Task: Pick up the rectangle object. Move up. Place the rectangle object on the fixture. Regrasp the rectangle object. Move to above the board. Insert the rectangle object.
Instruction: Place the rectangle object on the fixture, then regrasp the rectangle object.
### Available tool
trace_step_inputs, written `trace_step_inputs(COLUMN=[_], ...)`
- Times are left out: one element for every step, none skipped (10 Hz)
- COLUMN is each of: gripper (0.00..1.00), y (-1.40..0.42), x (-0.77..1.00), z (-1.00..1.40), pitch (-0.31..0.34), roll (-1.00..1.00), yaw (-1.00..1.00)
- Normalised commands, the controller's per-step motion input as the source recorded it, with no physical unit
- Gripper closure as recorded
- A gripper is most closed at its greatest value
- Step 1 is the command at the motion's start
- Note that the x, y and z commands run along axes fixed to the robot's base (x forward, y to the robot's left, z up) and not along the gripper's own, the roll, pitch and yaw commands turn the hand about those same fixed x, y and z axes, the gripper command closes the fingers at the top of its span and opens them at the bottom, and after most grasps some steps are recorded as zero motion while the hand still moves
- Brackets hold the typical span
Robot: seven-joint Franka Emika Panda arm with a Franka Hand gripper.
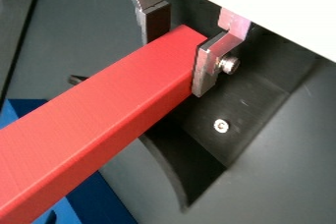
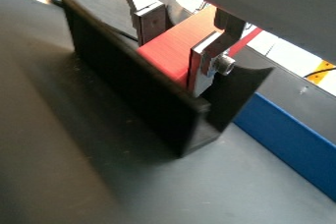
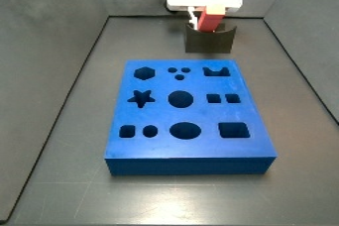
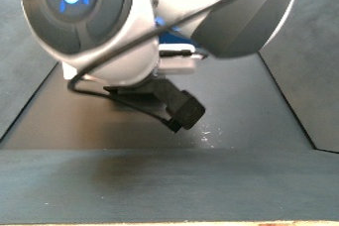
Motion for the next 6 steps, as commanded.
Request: trace_step_inputs(gripper=[0.0, 0.0, 0.0, 0.0, 0.0, 0.0], y=[0.0, 0.0, 0.0, 0.0, -0.01, -0.01], x=[0.0, 0.0, 0.0, -0.02, -0.03, -0.03], z=[0.0, 1.0, 1.0, 1.0, 1.0, 1.0], pitch=[0.0, -0.018, -0.014, 0.004, 0.035, 0.059], roll=[0.0, 0.04, 0.04, 0.05, 0.06, 0.06], yaw=[0.0, 0.05, 0.05, 0.06, 0.06, 0.05])
